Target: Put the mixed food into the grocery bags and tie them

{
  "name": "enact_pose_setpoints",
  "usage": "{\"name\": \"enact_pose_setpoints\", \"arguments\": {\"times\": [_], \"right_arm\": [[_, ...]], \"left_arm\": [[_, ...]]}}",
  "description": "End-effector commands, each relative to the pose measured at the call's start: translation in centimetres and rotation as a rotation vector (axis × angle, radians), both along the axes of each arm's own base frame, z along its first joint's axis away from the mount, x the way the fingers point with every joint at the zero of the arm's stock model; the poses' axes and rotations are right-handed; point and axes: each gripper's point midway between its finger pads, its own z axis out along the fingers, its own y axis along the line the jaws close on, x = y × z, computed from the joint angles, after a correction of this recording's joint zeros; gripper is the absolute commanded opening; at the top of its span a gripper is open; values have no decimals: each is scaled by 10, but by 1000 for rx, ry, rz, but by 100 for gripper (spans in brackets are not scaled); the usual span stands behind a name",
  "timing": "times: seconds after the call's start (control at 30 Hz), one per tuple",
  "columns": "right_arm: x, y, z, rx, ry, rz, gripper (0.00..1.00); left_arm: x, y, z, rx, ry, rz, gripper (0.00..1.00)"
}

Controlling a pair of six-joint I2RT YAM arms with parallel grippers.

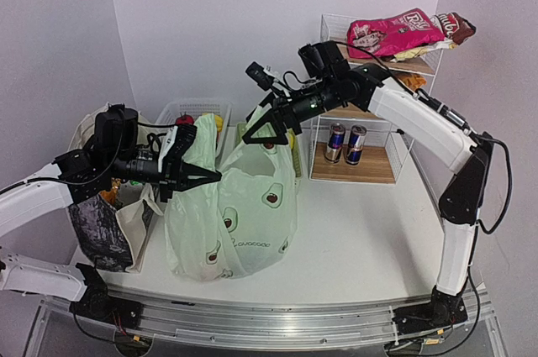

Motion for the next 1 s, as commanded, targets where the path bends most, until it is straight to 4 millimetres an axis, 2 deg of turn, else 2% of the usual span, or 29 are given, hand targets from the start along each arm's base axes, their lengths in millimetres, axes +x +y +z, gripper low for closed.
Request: {"name": "enact_pose_setpoints", "arguments": {"times": [0.0,0.03,0.07,0.1,0.17,0.23,0.3,0.43,0.53,0.63,0.73,0.87,0.93,0.97], "right_arm": [[2,-6,11,15,-58,-24,59],[3,-7,12,13,-66,-35,39],[4,-9,13,9,-75,-50,26],[5,-11,17,10,-83,-67,14],[4,-19,38,35,-91,-115,0],[-4,-28,67,76,-94,-172,0],[-23,-39,91,118,-132,-203,0],[-51,-75,118,180,-150,-325,0],[-55,-96,107,149,-160,-480,0],[-63,-102,87,98,-164,-584,0],[-66,-109,80,82,-157,-688,0],[-53,-138,77,75,-178,-879,0],[-48,-139,69,65,-156,-916,0],[-45,-132,63,58,-125,-921,0]], "left_arm": [[-2,1,26,-44,-46,-12,0],[-2,1,26,-46,-47,-11,0],[-3,2,27,-47,-49,-12,0],[-3,2,28,-49,-50,-13,0],[-4,3,30,-52,-54,-11,0],[-5,4,30,-51,-50,-9,0],[-4,5,31,-55,-33,-2,0],[-13,6,33,-66,-20,-47,0],[-19,6,33,-63,-25,-90,0],[-22,3,31,-50,-66,-140,0],[-19,-1,27,-44,-117,-165,0],[-23,-3,15,-14,-186,-224,0],[-27,-2,9,4,-223,-267,0],[-29,-3,5,10,-234,-292,0]]}}
